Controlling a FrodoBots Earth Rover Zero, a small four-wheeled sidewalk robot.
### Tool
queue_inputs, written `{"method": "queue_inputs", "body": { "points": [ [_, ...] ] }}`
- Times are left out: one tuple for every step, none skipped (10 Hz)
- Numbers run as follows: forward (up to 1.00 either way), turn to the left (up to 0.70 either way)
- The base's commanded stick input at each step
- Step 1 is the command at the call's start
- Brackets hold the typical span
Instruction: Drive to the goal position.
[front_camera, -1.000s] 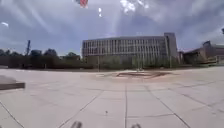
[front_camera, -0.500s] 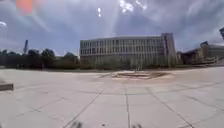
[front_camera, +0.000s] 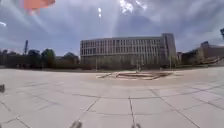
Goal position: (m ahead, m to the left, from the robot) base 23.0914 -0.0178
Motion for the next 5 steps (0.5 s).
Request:
{"method": "queue_inputs", "body": {
  "points": [
    [0.7, 0.0],
    [0.7, 0.0],
    [0.7, 0.0],
    [0.7, 0.0],
    [0.7, 0.0]
  ]
}}
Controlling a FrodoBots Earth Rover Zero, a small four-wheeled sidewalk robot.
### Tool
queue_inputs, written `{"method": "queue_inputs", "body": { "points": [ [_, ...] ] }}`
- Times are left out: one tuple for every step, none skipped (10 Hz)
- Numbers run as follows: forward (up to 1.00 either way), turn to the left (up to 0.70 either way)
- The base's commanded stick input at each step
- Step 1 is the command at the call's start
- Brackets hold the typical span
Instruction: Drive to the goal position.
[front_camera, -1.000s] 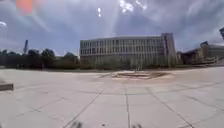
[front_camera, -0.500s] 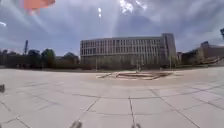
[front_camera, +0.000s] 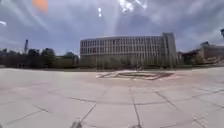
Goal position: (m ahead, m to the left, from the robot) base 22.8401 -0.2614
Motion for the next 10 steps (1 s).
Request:
{"method": "queue_inputs", "body": {
  "points": [
    [0.7, 0.0],
    [0.7, 0.0],
    [0.7, 0.0],
    [0.7, 0.0],
    [0.7, 0.0],
    [0.7, 0.0],
    [0.7, 0.0],
    [0.7, 0.0],
    [0.7, 0.0],
    [0.7, 0.0]
  ]
}}
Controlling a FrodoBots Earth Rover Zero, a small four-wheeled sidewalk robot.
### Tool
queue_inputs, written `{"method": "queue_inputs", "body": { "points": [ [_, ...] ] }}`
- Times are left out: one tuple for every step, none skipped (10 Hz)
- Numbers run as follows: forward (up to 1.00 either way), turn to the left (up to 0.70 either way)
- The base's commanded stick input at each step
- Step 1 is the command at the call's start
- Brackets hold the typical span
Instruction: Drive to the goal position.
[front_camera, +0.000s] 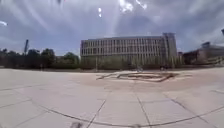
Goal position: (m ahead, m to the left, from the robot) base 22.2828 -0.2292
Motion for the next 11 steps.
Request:
{"method": "queue_inputs", "body": {
  "points": [
    [0.7, -0.06],
    [0.7, -0.17],
    [0.7, -0.22],
    [0.7, 0.0],
    [0.7, 0.0],
    [0.7, 0.0],
    [0.7, 0.0],
    [0.7, 0.0],
    [0.7, 0.0],
    [0.7, 0.0],
    [0.7, 0.0]
  ]
}}
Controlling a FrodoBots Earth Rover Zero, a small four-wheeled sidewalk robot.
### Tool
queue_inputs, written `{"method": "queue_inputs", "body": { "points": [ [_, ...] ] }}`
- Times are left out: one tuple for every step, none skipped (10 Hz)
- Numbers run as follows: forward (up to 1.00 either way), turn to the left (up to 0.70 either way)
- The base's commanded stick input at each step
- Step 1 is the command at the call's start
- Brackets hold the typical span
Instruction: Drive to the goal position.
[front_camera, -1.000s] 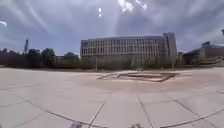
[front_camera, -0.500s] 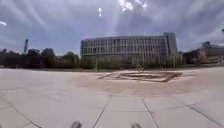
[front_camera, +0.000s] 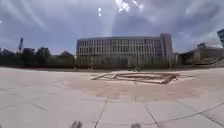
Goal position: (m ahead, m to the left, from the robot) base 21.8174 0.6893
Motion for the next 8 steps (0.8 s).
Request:
{"method": "queue_inputs", "body": {
  "points": [
    [0.7, 0.0],
    [0.7, 0.0],
    [0.7, 0.0],
    [0.7, 0.0],
    [0.7, 0.0],
    [0.7, 0.0],
    [0.7, 0.0],
    [0.7, 0.0]
  ]
}}
